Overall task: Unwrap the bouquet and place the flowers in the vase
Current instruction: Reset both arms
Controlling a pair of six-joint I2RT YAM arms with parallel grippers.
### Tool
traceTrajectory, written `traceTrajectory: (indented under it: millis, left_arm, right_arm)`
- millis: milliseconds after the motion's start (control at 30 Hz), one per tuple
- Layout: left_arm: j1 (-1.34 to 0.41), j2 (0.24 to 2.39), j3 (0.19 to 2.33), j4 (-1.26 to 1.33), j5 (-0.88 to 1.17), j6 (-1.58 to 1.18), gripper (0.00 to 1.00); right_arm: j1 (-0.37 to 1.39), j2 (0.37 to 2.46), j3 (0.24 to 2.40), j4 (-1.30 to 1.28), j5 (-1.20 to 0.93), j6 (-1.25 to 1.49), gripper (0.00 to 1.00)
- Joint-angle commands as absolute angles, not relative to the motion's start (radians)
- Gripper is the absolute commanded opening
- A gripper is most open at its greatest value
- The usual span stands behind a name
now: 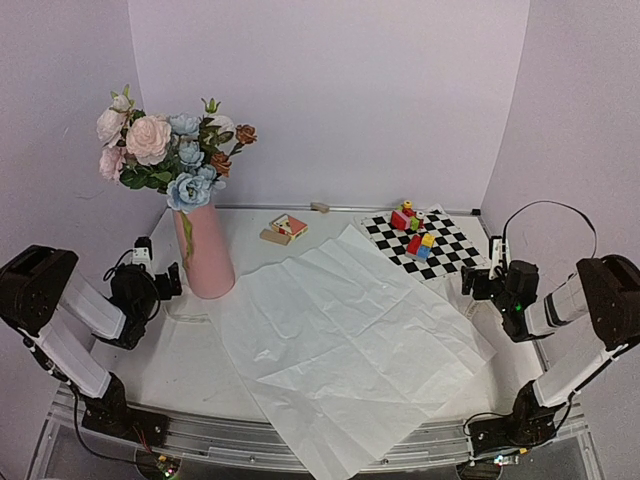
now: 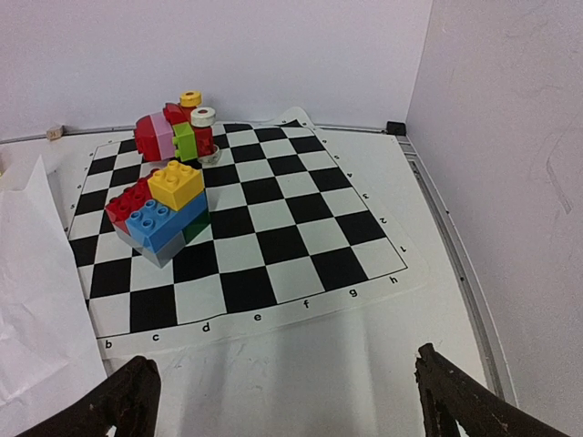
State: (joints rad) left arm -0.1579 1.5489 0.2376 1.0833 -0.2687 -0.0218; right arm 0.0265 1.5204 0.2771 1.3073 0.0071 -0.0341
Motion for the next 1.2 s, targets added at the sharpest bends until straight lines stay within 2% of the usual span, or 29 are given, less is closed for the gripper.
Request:
traceTrajectory:
  millis: [0, 367, 1167]
  left_arm:
    - [-0.153, 1.601, 0.281, 1.16, -0.223, -0.002, 0.99]
    - [-0.083, 1.659, 0.315, 1.154, -0.088, -0.021, 1.0]
    - [-0.079, 1.661, 0.321, 1.142, -0.085, -0.023, 0.99]
  right_arm:
    - [0.025, 1.519, 0.287, 1.431, 0.0, -0.032, 0.98]
    - [0.026, 1.519, 0.287, 1.43, 0.0, -0.032, 0.98]
    - [0.025, 1.519, 0.287, 1.431, 0.0, -0.032, 0.98]
